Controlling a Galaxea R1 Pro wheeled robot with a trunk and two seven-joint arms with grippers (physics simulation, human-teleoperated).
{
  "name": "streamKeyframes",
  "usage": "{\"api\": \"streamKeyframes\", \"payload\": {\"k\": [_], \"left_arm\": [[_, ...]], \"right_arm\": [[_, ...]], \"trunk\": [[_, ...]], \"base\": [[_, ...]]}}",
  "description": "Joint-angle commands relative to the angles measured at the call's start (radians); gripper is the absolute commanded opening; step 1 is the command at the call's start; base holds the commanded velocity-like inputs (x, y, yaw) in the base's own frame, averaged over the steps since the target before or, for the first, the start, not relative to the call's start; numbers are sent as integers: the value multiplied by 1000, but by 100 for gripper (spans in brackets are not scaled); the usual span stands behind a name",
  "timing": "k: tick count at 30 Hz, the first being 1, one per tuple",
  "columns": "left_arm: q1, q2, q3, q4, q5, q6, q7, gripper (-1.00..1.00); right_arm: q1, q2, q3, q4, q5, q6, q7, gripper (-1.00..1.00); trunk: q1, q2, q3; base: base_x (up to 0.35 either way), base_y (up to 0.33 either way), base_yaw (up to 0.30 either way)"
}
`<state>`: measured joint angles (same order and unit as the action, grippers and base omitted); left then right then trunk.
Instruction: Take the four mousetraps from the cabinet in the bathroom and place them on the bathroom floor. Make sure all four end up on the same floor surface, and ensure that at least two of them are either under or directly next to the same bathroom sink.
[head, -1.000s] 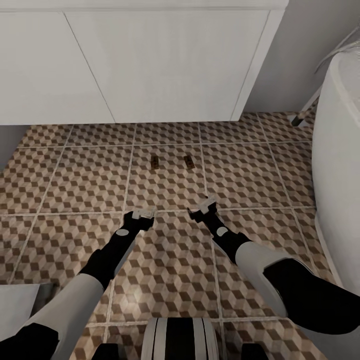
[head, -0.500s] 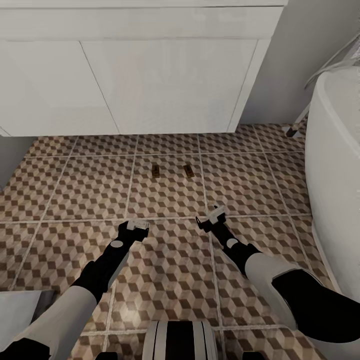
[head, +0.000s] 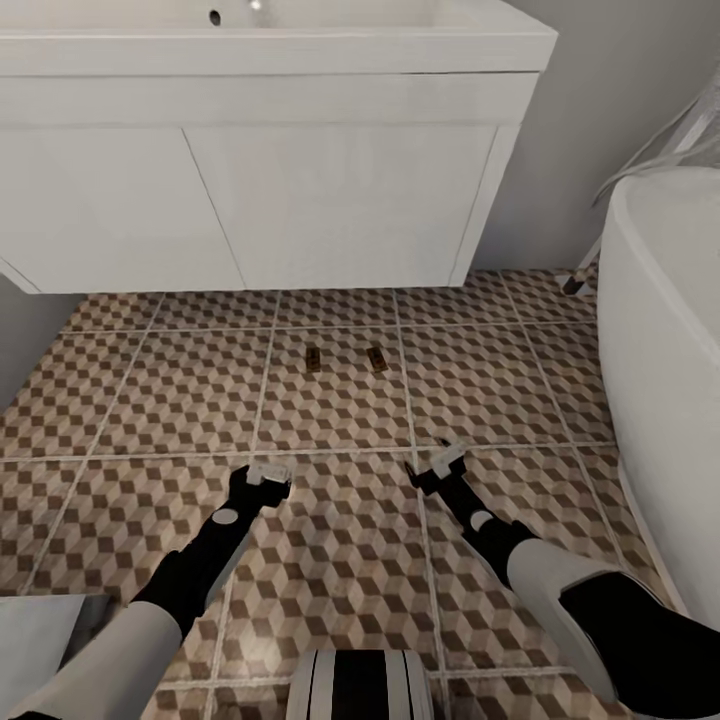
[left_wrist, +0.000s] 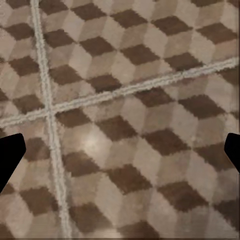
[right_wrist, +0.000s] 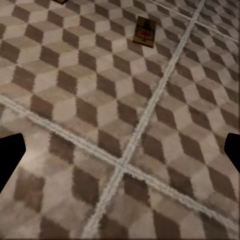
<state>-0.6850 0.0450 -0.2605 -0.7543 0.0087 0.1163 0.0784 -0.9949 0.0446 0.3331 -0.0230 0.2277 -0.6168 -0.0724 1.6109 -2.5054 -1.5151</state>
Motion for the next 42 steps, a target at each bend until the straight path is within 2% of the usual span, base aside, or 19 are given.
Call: {"api": "streamKeyframes", "payload": {"k": [1, 6, 10, 20, 24, 29, 32, 40, 42], "left_arm": [[11, 2, -6, 3, 1, -9, 9, 100], [48, 7, -5, 12, 2, -30, 9, 100], [90, 21, -5, 14, 3, -39, 9, 100], [184, 33, -5, 13, 4, -131, 11, 100], [227, 52, -5, 16, 5, -140, 11, 100], [275, 73, -4, 45, 12, -162, 10, 100], [287, 76, -4, 76, 16, -190, 10, 100], [299, 79, -4, 203, 24, -306, 10, 100], [299, 78, -4, 245, 27, -362, 10, 100]], "right_arm": [[7, -3, 1, 1, 9, -11, -8, 100], [40, -12, 1, 1, 9, -27, -7, 100], [71, -24, 1, 2, 9, -50, -8, 100], [145, -38, 1, 2, 9, -91, -10, 100], [182, -38, 1, 2, 8, -110, -11, 100], [241, -42, 1, 2, 8, -119, -12, 100], [265, -49, 1, 2, 8, -121, -12, 100], [325, -65, 1, 3, -3, -191, -14, 100], [345, -68, 1, 3, -12, -209, -14, 100]], "trunk": [[-1, 0, 3], [-3, 1, 23], [-5, 2, 38], [-9, 4, 77], [-11, 5, 92], [-30, 40, 108], [-42, 61, 117], [-72, 117, 142], [-80, 131, 149]], "base": [[0, 0, 0], [0, 0, 0], [0, 0, 0], [0, 0, 0], [0, 0, 0], [0, 0, 0], [0, 0, 0], [0, 0, 0], [0, 0, 0]]}}
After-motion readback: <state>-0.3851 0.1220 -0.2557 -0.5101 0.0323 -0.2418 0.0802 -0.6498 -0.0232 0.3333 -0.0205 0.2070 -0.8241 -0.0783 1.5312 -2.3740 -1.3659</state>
